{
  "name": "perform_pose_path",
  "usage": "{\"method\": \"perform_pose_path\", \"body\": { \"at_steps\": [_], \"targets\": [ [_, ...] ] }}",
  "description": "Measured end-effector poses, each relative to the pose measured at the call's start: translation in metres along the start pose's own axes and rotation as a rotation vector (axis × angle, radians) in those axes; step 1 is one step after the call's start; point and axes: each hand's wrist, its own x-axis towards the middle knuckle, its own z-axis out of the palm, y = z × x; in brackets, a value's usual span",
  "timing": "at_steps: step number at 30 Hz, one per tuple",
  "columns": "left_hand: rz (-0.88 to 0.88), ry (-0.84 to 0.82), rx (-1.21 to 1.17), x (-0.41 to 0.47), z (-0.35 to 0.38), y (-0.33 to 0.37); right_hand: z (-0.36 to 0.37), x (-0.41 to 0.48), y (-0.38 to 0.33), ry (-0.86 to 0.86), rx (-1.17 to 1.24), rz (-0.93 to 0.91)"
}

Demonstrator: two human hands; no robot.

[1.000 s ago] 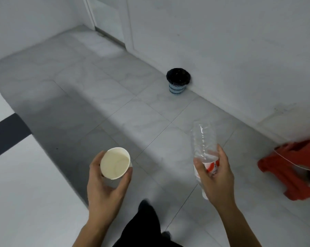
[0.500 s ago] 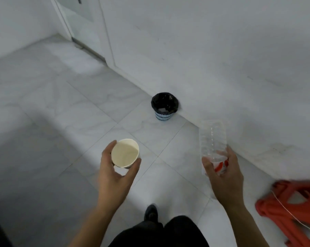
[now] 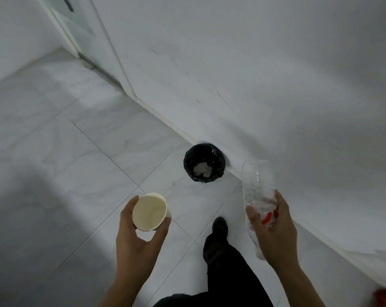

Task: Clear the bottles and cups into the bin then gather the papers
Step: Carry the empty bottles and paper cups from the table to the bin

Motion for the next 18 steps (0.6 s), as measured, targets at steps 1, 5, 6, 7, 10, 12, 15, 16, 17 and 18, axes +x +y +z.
{"method": "perform_pose_path", "body": {
  "at_steps": [1,5,6,7,10,12,15,16,17,18],
  "targets": [
    [0.0,-0.002,0.002,0.024,0.014,0.012,0.004,0.031,-0.012,-0.024,-0.013,-0.017],
    [0.011,-0.028,0.053,0.127,0.076,0.035,0.034,0.153,-0.045,-0.121,-0.055,-0.065],
    [0.014,-0.04,0.067,0.148,0.091,0.033,0.045,0.178,-0.046,-0.152,-0.059,-0.055],
    [0.014,-0.052,0.076,0.169,0.107,0.026,0.059,0.201,-0.044,-0.175,-0.06,-0.041],
    [-0.031,-0.081,0.077,0.231,0.165,-0.03,0.12,0.268,-0.003,-0.202,-0.094,0.031],
    [-0.103,-0.106,0.062,0.27,0.214,-0.09,0.173,0.309,0.047,-0.235,-0.109,0.12],
    [-0.198,-0.2,0.097,0.318,0.287,-0.192,0.251,0.362,0.131,-0.305,-0.107,0.345],
    [-0.218,-0.238,0.111,0.33,0.308,-0.225,0.273,0.378,0.157,-0.339,-0.1,0.419],
    [-0.246,-0.265,0.118,0.339,0.326,-0.255,0.293,0.391,0.182,-0.374,-0.088,0.49],
    [-0.278,-0.283,0.122,0.348,0.343,-0.283,0.313,0.403,0.205,-0.405,-0.078,0.552]
  ]
}}
